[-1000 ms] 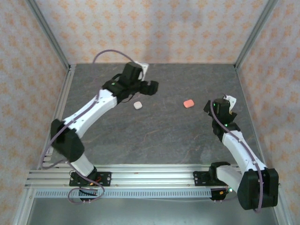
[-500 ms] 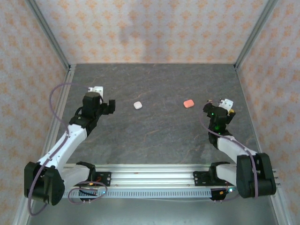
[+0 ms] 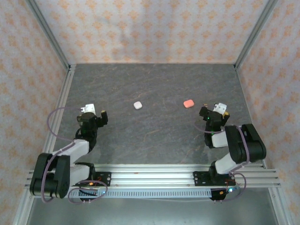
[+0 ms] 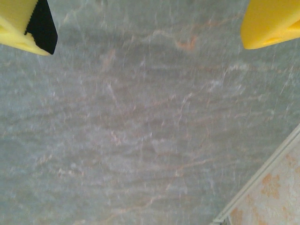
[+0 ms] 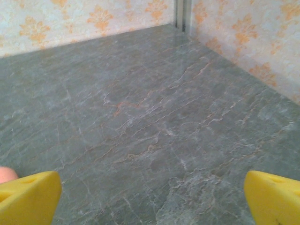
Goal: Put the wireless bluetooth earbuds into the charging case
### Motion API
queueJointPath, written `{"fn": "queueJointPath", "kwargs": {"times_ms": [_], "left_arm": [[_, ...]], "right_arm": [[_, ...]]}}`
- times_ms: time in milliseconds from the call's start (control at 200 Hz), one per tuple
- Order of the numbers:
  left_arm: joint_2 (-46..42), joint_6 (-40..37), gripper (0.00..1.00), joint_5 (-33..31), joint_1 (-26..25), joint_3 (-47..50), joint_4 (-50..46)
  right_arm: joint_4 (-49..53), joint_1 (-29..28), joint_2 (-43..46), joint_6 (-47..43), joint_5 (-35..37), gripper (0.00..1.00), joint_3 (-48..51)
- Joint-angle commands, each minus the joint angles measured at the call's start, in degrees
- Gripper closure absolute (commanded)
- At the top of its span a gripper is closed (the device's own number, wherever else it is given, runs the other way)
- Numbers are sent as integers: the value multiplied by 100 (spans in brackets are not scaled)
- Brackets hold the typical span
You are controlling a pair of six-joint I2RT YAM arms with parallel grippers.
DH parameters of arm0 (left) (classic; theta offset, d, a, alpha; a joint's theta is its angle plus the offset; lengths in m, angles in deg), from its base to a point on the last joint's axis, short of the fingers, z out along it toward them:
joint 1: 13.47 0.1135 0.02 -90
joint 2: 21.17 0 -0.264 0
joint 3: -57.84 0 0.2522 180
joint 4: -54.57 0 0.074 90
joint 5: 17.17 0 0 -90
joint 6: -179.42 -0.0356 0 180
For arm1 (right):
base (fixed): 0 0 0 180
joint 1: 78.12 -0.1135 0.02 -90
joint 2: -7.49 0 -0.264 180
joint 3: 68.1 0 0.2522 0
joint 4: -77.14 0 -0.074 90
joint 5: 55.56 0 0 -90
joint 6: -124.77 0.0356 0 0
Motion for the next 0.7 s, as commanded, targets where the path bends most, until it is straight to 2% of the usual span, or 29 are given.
{"fn": "queueJointPath", "kwargs": {"times_ms": [0, 70, 150, 250, 345, 696], "left_arm": [[452, -15, 0, -34, 53, -303, 1106], [840, -63, 0, -94, 64, -409, 1346], [1220, -84, 0, 15, 80, -555, 1394], [1509, -101, 0, 58, 80, -656, 1448], [1733, -145, 0, 169, 80, -766, 1471], [1771, -457, 0, 200, -138, -964, 1128]], "right_arm": [[-242, 14, 137, -70, -93, 1, -58], [396, 21, 113, 99, 282, 1, -429], [1157, 23, 91, 94, 241, 1, -838], [825, 49, 41, 57, 187, 1, -735], [938, 47, 64, 50, 147, 1, -756], [933, 49, 59, 46, 144, 1, -760]]}}
